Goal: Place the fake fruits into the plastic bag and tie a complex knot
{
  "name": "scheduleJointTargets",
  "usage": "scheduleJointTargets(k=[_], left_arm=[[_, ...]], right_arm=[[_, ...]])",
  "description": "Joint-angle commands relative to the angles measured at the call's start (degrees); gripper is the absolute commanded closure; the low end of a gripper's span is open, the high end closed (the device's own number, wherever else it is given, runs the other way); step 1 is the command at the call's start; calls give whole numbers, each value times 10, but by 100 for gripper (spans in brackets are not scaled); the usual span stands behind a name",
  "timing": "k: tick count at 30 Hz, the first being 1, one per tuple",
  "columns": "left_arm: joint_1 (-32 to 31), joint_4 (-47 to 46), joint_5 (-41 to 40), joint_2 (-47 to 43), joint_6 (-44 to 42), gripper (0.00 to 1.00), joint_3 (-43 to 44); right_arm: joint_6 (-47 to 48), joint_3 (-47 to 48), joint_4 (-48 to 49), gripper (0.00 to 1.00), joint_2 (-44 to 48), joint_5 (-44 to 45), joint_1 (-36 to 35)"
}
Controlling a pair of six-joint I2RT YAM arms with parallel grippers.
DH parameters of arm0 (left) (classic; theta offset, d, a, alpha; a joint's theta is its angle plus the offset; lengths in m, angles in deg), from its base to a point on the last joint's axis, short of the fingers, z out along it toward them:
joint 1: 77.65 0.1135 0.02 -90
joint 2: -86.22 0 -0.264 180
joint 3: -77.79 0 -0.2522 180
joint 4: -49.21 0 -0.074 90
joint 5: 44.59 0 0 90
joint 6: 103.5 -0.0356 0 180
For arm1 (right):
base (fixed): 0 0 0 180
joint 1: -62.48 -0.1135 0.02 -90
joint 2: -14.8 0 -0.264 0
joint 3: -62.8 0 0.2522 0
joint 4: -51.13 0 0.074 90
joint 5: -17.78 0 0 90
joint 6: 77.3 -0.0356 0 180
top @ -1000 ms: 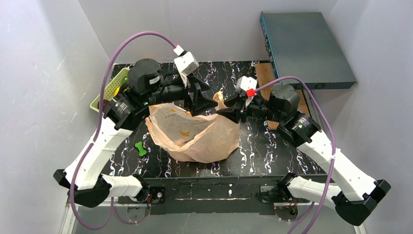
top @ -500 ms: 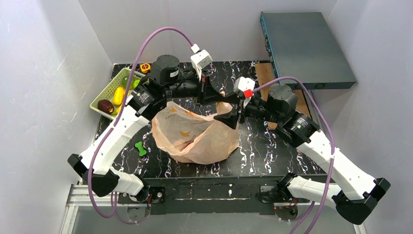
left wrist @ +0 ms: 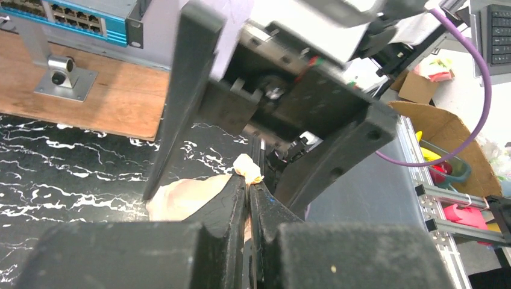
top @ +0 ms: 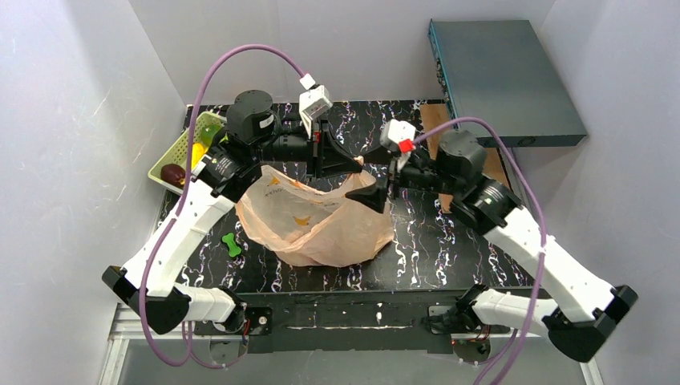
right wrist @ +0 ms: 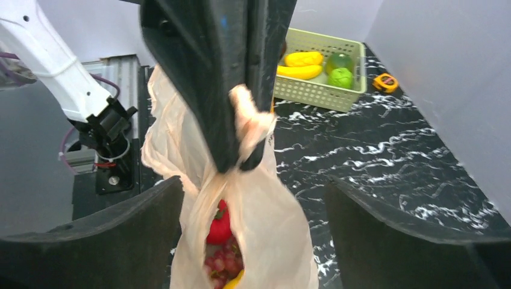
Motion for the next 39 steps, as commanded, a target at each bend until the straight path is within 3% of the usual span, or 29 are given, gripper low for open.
scheduleJointTargets(k=[1, 7, 11, 15, 17, 19, 24, 27, 33, 34, 39], left_arm=[[0, -37, 49, 2, -6, 100, 10], [0, -56, 58, 14, 12, 100, 23], [12, -47, 18, -3, 17, 98, 31], [92, -12, -23, -68, -26, 27, -31], [110, 45, -36, -104, -134, 10, -64], [114, 109, -11, -126, -234, 2, -91], [113, 120, 27, -135, -282, 2, -174], [102, 71, 11, -122, -283, 2, -222], [25, -5, -37, -141, -338, 2, -348], [10, -16, -51, -149, -348, 6, -371], [-44, -78, -147, -172, -402, 56, -465]], right_arm=[[-19, 31, 73, 16, -51, -76, -6], [-22, 18, 96, 65, -84, -72, -9], [-19, -11, 91, 99, -70, -50, -8], [-25, -17, 79, 99, -48, -17, -8], [-30, -22, 77, 99, -40, -5, -7], [-34, -31, 77, 99, -33, 0, -6], [-56, -38, 84, 99, -31, 13, -5], [-63, -40, 84, 99, -30, 17, -5], [-91, -43, 72, 99, -31, 48, -4], [-106, -44, 71, 99, -34, 68, -2], [-189, -57, 65, 99, -50, 162, 5]])
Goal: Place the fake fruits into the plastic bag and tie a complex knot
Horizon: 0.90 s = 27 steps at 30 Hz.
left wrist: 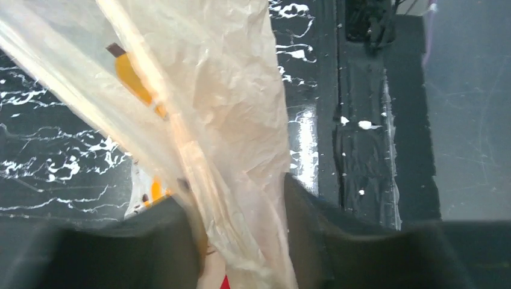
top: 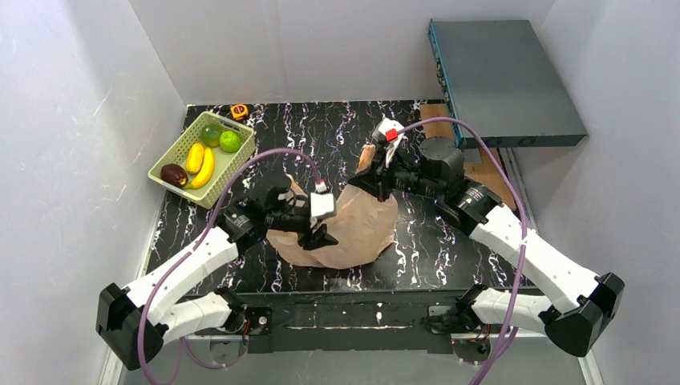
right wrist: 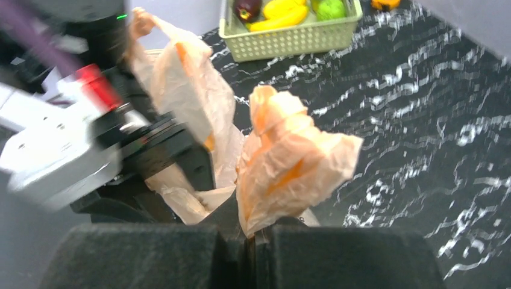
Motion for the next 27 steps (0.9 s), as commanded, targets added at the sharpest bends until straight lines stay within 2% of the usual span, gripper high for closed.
scheduleJointTargets(k=[1, 2, 3, 5, 9, 13, 16, 19, 20, 21, 24, 27], left_arm=[[-32, -78, -89, -33, -68, 71, -63], [-42, -94, -111, -33, -74, 84, -79], [-50, -108, -131, -33, -80, 92, -94], [-67, -128, -156, -30, -104, 100, -126], [-104, -136, -196, -15, -164, 100, -180], [-132, -141, -260, 12, -191, 100, -202], [-139, -148, -301, 32, -175, 100, -200], [-137, -115, -276, 11, -119, 100, -169], [-133, -93, -246, -13, -94, 98, -153], [-128, -71, -215, -43, -68, 89, -137], [-124, -20, -152, -115, 25, 53, -73], [-120, 41, -161, -136, 119, 39, 21]], right_arm=[[-89, -7, 16, 99, -12, 117, 8], [-109, -6, 9, 99, -18, 140, 7], [-125, -6, 2, 99, -27, 161, 8], [-152, -3, -6, 99, -44, 190, 9], [-185, 16, -7, 99, -81, 229, 14], [-199, 56, -9, 99, -127, 274, 15], [-206, 86, -18, 99, -162, 300, 14], [-192, 97, -2, 99, -174, 244, 14], [-181, 96, 4, 99, -170, 217, 14], [-168, 93, 12, 99, -163, 188, 14], [-119, 67, 36, 99, -135, 139, 12], [-80, 36, 52, 99, -112, 106, 11]])
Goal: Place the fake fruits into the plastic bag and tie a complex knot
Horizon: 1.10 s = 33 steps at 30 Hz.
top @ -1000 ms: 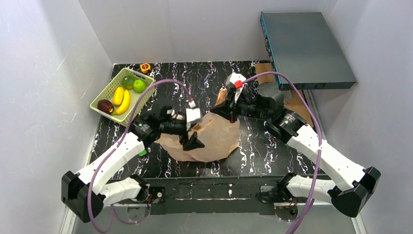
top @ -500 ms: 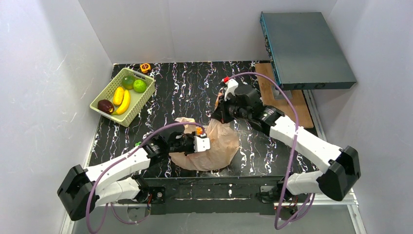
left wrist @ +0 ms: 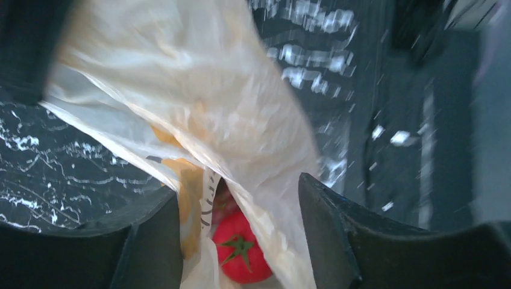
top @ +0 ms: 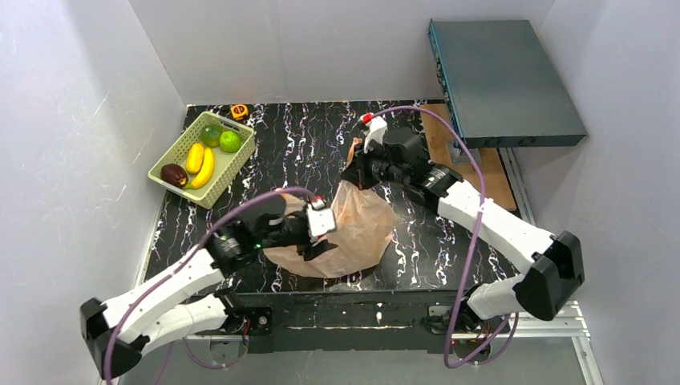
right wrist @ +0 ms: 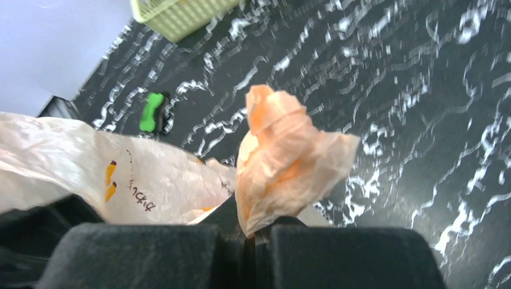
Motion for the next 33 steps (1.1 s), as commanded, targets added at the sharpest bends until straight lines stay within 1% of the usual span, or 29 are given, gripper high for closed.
scheduleJointTargets(k=[1, 3, 4, 7, 9, 15, 18, 21, 22, 24, 27, 28, 29, 31, 32, 33], left_arm=[[6, 130, 54, -37, 152, 37, 141], [37, 159, 53, -21, 176, 33, 190], [71, 157, 70, -14, 198, 32, 209], [176, 125, 169, 36, 296, 32, 261], [212, 102, 198, 73, 352, 33, 289], [222, 11, 201, 138, 385, 35, 299], [228, -44, 208, 166, 432, 38, 297], [235, -97, 237, 179, 485, 41, 286], [236, -155, 250, 179, 527, 44, 269], [236, -164, 246, 196, 529, 49, 279], [235, -177, 246, 213, 546, 49, 283], [235, -176, 246, 219, 554, 55, 287], [237, -187, 259, 218, 583, 100, 289], [242, -194, 255, 207, 591, 100, 284], [244, -194, 252, 201, 593, 100, 282], [246, -189, 243, 196, 594, 100, 281]], right_arm=[[78, -15, 97, 99, 57, -45, 7], [90, -27, 106, 99, 66, -69, 5], [96, -31, 109, 99, 70, -82, 5], [114, -45, 127, 95, 81, -105, -1], [126, -51, 133, 95, 88, -110, -8], [163, -50, 130, 93, 92, -102, -32], [164, -47, 127, 90, 91, -88, -37], [170, -50, 126, 89, 96, -77, -41], [173, -55, 125, 89, 99, -72, -43], [172, -57, 131, 88, 99, -74, -49], [173, -49, 130, 84, 91, -78, -52], [171, -47, 126, 76, 91, -79, -53], [144, -47, 116, 64, 99, -50, -53], [115, -48, 116, 41, 105, -16, -53], [97, -48, 116, 36, 108, 2, -53], [79, -48, 116, 33, 112, 24, -53]])
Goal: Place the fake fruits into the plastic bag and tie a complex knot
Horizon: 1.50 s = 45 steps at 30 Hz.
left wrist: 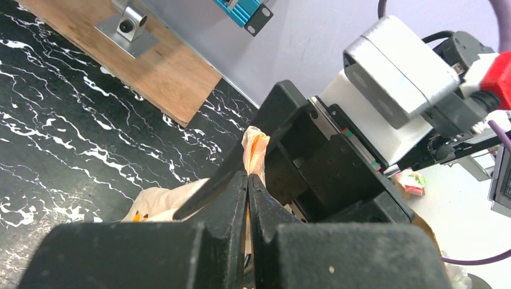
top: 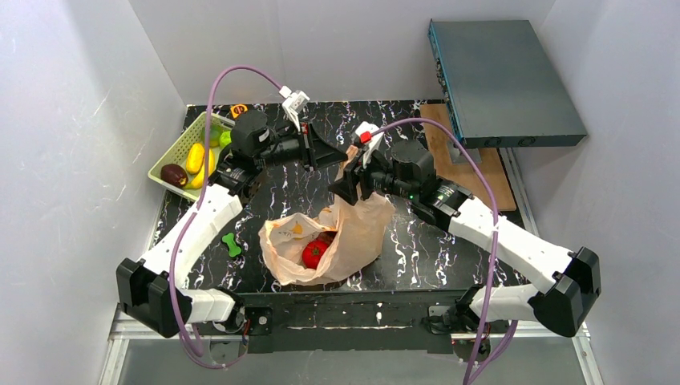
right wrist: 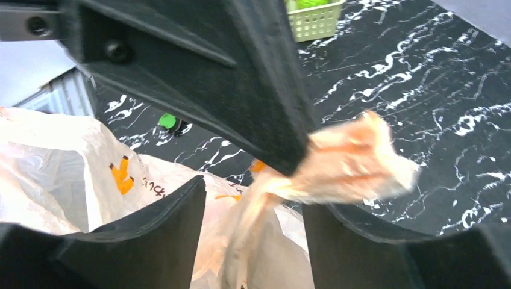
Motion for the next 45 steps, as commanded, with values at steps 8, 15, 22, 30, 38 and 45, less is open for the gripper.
scheduleJointTargets(k=[8, 15, 22, 30, 38, 45], left_arm=[[23, -17, -46, -34, 50, 100, 0], [35, -44, -70, -29, 96, 100, -7], [67, -46, -76, -23, 112, 100, -1], [148, -42, -73, -9, 85, 100, 1], [205, -37, -64, 20, 67, 100, 24], [209, 135, 141, 50, -84, 38, 138]], right_arm=[[-148, 9, 11, 15, 14, 149, -3], [-200, 25, 43, 5, -53, 190, -7], [-218, -4, 57, 13, -94, 213, -21], [-173, -87, 90, 50, -67, 167, -39], [-143, -105, 91, 95, -54, 166, -39], [-131, -84, 81, 99, -37, 231, -32]])
